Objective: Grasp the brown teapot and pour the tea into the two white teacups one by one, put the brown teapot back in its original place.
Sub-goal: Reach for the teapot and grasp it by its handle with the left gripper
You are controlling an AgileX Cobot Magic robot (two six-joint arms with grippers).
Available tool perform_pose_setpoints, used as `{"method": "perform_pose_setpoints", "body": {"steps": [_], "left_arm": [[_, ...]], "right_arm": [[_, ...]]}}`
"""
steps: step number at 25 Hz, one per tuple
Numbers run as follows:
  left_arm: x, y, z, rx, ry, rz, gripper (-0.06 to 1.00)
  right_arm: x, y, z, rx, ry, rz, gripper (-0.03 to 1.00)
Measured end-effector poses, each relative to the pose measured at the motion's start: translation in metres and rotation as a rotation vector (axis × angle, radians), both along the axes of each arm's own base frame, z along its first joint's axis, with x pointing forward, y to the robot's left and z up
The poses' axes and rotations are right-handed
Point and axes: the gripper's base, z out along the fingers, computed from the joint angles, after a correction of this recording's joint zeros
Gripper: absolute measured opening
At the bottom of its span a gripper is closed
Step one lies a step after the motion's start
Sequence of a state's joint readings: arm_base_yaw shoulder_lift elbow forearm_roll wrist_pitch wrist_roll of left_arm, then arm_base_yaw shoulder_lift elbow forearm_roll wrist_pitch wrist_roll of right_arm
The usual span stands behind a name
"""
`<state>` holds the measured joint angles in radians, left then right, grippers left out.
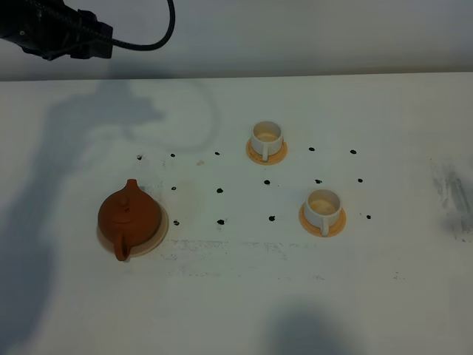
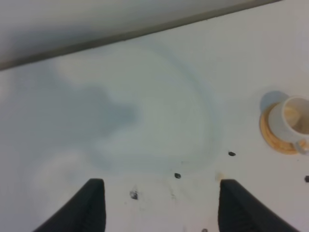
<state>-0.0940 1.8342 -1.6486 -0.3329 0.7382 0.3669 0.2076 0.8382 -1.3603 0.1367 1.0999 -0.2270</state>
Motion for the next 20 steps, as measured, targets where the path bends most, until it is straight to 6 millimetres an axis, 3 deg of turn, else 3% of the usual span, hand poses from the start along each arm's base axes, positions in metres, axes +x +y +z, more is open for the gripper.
{"method": "perform_pose_setpoints", "body": {"steps": [8,13,17,20], "left_arm": [[-0.004,0.005,-0.006,0.134,0.066,0.069,0.50],[-0.014,-0.027,-0.006,0.208,0.084,0.006,0.50],[-0.029,-0.044,0.013,0.206,0.046,-0.038,0.50],[-0.047,-0.044,0.036,0.193,-0.014,-0.039,0.50]], "right_arm": [[-0.067,-0.014,-0.037,0.030,-0.025,-0.009,0.42],[-0.096,-0.020,-0.061,0.049,-0.050,-0.015,0.42],[-0.107,-0.022,-0.082,0.051,-0.042,-0.015,0.42],[-0.113,-0.023,-0.096,0.056,-0.037,-0.016,0.41]]}}
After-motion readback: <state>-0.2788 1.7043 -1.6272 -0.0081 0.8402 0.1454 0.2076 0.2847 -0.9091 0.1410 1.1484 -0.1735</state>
